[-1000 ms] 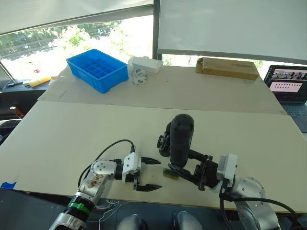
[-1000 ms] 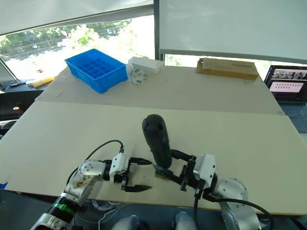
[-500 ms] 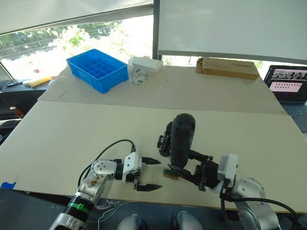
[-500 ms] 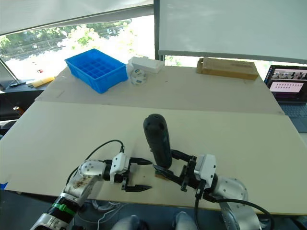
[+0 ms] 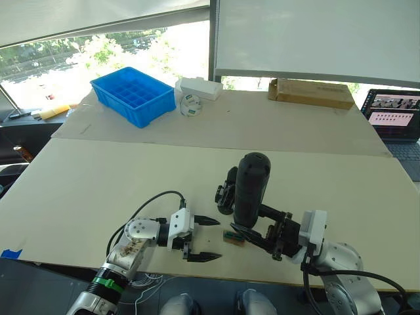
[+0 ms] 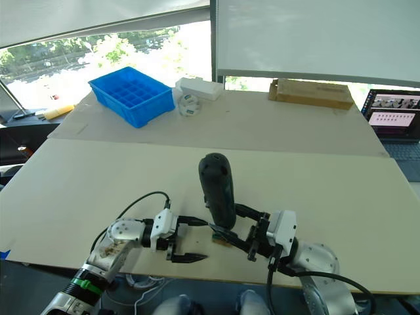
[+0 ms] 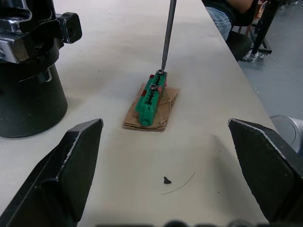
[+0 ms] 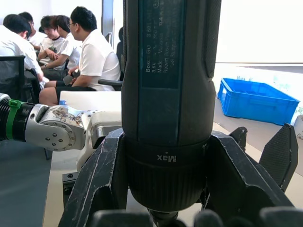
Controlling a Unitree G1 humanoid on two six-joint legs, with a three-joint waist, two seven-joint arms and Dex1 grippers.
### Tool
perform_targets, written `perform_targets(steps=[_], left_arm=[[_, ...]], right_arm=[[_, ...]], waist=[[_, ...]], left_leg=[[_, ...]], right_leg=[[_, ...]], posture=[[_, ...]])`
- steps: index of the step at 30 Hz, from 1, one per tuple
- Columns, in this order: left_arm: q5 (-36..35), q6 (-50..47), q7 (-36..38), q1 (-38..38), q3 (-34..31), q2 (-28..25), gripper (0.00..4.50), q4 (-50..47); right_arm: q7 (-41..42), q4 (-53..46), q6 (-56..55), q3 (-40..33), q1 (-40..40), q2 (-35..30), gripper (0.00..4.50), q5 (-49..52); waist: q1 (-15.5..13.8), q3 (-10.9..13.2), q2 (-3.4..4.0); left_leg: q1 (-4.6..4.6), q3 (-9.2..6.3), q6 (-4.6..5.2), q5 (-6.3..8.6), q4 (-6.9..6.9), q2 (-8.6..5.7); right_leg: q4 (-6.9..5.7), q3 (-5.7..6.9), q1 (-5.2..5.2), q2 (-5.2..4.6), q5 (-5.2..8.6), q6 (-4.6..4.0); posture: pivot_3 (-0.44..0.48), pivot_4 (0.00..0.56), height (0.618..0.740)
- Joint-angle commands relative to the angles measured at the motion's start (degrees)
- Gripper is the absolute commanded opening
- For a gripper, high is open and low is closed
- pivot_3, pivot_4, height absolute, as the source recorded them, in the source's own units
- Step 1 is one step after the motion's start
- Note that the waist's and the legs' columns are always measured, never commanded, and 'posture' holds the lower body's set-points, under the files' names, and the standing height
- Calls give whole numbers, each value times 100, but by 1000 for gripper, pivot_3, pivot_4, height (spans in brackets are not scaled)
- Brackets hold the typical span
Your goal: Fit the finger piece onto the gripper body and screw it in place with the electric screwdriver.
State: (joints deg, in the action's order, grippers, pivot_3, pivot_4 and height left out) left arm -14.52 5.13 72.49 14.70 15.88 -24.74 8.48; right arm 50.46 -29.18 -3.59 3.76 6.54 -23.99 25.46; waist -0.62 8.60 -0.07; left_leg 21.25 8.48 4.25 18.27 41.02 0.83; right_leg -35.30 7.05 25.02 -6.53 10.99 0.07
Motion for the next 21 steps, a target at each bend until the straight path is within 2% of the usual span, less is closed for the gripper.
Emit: perform_targets(steps=[1, 21], left_arm=[[38, 64, 17, -68, 63, 6, 4500, 7], [24, 104, 45, -102, 46, -12, 4500, 35]], right_arm=[[-21, -281, -207, -103, -82, -6, 1891, 155], [-14, -206, -238, -116, -64, -34, 1891, 88]], waist=[[0, 0, 0], [0, 0, 0]], left_leg=[[0, 0, 0, 0, 0, 0], [0, 0, 0, 0, 0, 0]], right_leg=[[0, 0, 0, 0, 0, 0], [0, 0, 0, 0, 0, 0]], posture=[[0, 150, 740], [0, 150, 740]])
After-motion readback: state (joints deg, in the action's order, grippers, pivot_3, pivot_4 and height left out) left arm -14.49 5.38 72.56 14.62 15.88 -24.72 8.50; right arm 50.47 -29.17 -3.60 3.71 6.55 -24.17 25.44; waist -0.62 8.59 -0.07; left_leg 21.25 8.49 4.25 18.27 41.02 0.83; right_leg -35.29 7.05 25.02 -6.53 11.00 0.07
